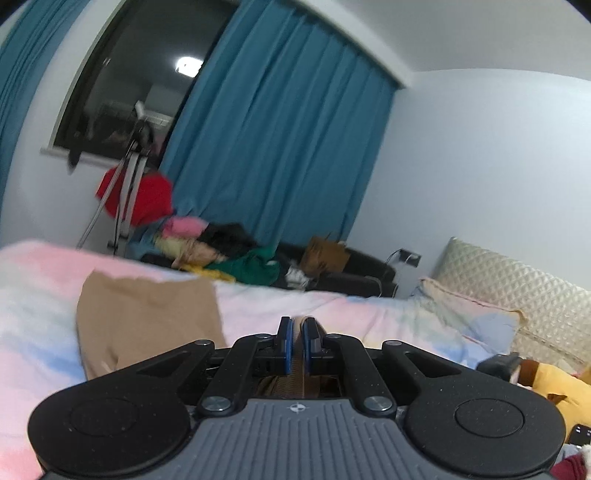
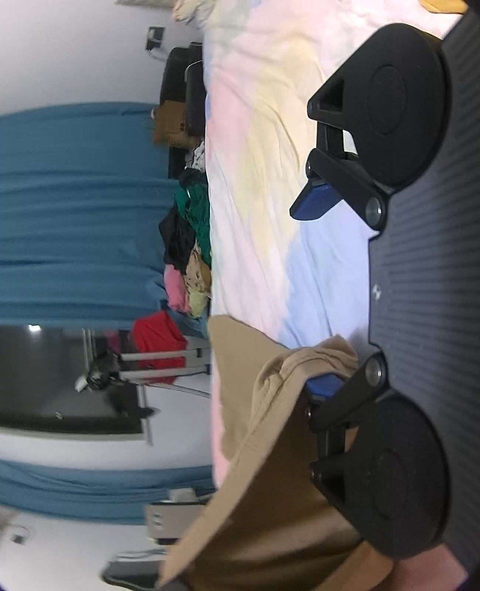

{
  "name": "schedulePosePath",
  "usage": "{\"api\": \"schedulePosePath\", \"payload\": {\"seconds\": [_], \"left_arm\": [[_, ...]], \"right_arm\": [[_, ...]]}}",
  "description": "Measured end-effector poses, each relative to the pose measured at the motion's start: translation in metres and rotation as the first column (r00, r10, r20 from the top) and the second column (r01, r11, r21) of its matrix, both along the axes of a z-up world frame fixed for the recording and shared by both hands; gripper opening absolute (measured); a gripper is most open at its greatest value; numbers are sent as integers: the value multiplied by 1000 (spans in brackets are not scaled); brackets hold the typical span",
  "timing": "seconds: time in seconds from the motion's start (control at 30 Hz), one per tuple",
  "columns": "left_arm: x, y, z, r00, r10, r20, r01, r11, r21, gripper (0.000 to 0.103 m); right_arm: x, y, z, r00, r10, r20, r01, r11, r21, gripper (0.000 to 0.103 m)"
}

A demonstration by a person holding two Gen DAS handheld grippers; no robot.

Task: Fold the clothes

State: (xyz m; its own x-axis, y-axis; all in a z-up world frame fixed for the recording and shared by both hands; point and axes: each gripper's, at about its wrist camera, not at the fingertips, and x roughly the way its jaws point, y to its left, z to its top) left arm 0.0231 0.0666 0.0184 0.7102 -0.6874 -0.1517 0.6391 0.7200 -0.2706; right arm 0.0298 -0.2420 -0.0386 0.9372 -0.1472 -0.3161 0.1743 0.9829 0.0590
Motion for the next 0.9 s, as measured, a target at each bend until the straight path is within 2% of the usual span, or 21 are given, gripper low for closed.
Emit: {"api": "schedulePosePath", "payload": {"seconds": [0.07,0.17,0.27,0.37,0.4,0.47,0.53,0.6,0.7,0.73,0.8,0.87,0.9], "left_arm": [[-11,2,7,1000,-6,30,6,1000,-23,1],[-24,10,17,998,-19,59,23,998,-66,1],[-28,12,20,998,-15,56,18,999,-48,1],[-25,8,15,999,-36,19,36,999,40,2],[-27,2,10,999,-48,14,47,995,89,5],[-33,-12,-4,997,-74,10,71,978,198,13],[-38,-26,-17,995,-100,3,94,948,304,21],[-44,-40,-30,992,-125,-6,116,906,407,51],[-52,-61,-51,987,-159,-26,147,822,550,60],[-58,-70,-62,983,-181,-14,151,772,618,62],[-71,-79,-84,972,-234,32,131,649,749,69],[-83,-76,-104,947,-297,121,59,534,844,73],[-84,-71,-112,943,-310,123,51,498,866,77]], "right_arm": [[-6,-3,4,1000,-28,13,28,1000,-4,85],[-14,0,6,997,-69,40,72,996,-60,85],[-2,-1,0,999,-38,1,38,999,-34,85],[4,1,-8,999,6,-31,-7,1000,-22,85],[4,2,-8,999,20,-34,-21,1000,-21,85],[5,0,-7,999,38,-27,-38,999,4,85],[5,-4,-4,999,42,-16,-41,998,38,85],[5,-12,-1,999,43,-11,-42,995,85,85],[8,-27,-1,999,46,-13,-43,984,175,85],[9,-32,-3,999,48,-18,-43,978,206,85],[11,-40,-8,998,50,-28,-41,966,256,85],[13,-45,-12,999,41,-36,-30,960,279,85],[14,-47,-15,998,38,-41,-25,956,292,85]]}}
